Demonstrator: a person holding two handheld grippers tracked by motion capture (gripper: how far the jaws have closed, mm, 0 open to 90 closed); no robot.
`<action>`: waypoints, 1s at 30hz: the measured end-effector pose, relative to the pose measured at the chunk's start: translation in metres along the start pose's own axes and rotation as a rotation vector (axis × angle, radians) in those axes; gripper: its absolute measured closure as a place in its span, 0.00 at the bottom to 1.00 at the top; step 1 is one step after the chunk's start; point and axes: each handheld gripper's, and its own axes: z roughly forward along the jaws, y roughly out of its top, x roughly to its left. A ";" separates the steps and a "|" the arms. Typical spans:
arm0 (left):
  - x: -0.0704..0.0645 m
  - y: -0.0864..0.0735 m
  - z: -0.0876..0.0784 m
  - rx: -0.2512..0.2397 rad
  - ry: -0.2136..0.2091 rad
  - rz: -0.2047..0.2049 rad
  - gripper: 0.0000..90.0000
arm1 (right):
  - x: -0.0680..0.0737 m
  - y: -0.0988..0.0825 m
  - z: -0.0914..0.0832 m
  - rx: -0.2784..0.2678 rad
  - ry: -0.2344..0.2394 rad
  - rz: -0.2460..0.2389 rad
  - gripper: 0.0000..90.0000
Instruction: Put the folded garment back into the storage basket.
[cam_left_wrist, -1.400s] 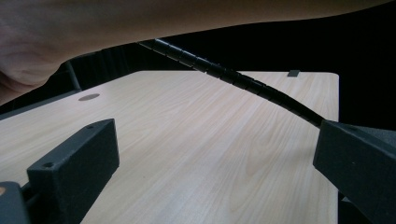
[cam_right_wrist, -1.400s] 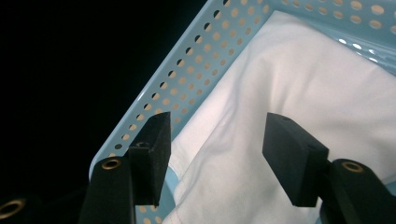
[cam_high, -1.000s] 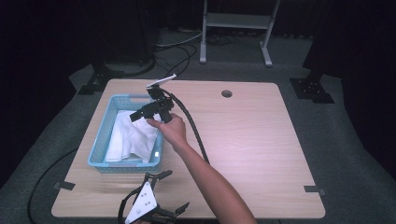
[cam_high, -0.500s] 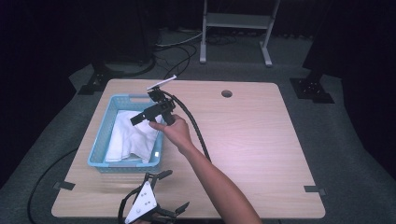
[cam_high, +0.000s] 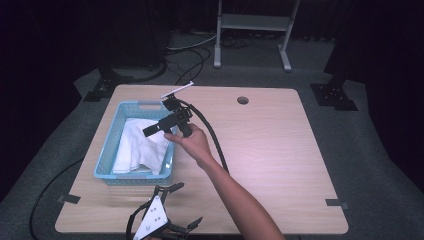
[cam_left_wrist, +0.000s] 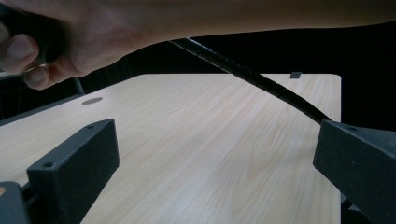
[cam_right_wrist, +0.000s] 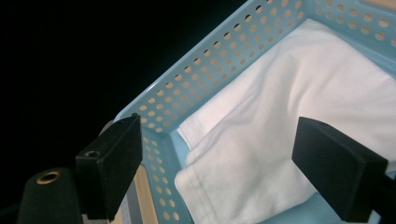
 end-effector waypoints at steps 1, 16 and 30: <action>0.000 0.000 0.000 0.002 -0.001 -0.002 0.00 | 0.000 -0.001 -0.002 -0.007 0.003 -0.004 0.18; 0.000 0.000 0.000 0.005 0.004 0.006 0.00 | 0.000 -0.013 -0.026 -0.035 0.020 -0.001 0.15; 0.000 0.000 0.001 0.010 0.001 0.004 0.00 | -0.007 -0.025 -0.041 -0.044 0.024 0.021 0.15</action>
